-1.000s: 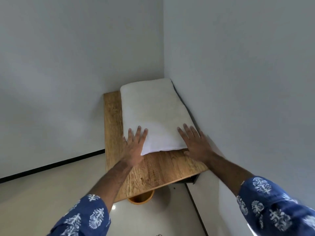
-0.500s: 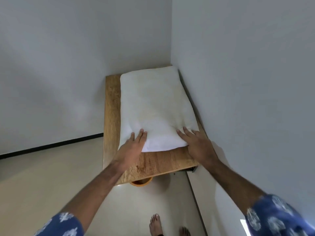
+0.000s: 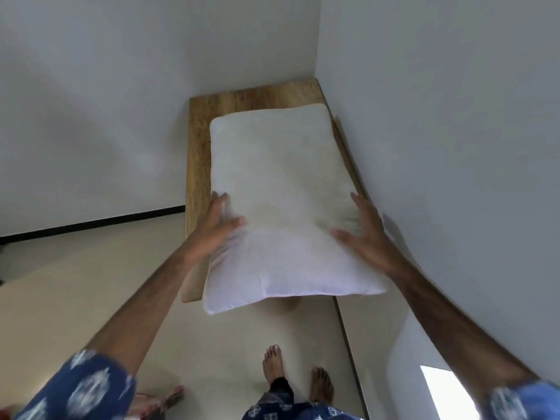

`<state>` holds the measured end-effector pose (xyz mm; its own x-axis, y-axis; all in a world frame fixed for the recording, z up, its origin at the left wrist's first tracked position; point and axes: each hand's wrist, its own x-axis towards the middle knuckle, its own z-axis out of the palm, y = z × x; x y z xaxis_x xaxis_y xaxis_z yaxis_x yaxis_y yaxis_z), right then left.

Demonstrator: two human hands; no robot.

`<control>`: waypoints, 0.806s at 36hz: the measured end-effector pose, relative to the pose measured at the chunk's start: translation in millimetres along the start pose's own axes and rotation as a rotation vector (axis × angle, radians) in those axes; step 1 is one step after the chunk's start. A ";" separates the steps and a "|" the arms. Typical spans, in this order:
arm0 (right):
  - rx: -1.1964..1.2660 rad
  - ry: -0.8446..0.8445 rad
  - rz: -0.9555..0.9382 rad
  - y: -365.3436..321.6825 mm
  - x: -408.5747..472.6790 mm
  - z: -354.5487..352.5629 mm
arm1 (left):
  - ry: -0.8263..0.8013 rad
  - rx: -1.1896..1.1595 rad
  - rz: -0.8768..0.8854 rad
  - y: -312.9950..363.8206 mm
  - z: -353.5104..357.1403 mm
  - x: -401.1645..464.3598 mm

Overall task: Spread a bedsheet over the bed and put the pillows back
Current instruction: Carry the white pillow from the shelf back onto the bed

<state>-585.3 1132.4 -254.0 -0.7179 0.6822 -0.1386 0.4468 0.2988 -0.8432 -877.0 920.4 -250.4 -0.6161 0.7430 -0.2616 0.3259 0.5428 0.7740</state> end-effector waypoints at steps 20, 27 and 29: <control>0.259 0.150 0.154 4.9 46.2 17.4 | 0.154 -0.521 -0.231 -15.2 15.4 -20.4; 0.261 0.045 0.224 14.7 -15.4 49.6 | 0.149 -0.564 -0.289 -39.2 28.4 -95.0; 0.270 0.034 0.212 9.0 -24.4 56.4 | 0.210 -0.600 -0.268 -39.8 34.6 -112.0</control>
<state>-593.8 1080.8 -287.5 -0.6040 0.7335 -0.3117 0.4234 -0.0360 -0.9052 -796.2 829.1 -271.9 -0.7655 0.4893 -0.4178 -0.2726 0.3416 0.8995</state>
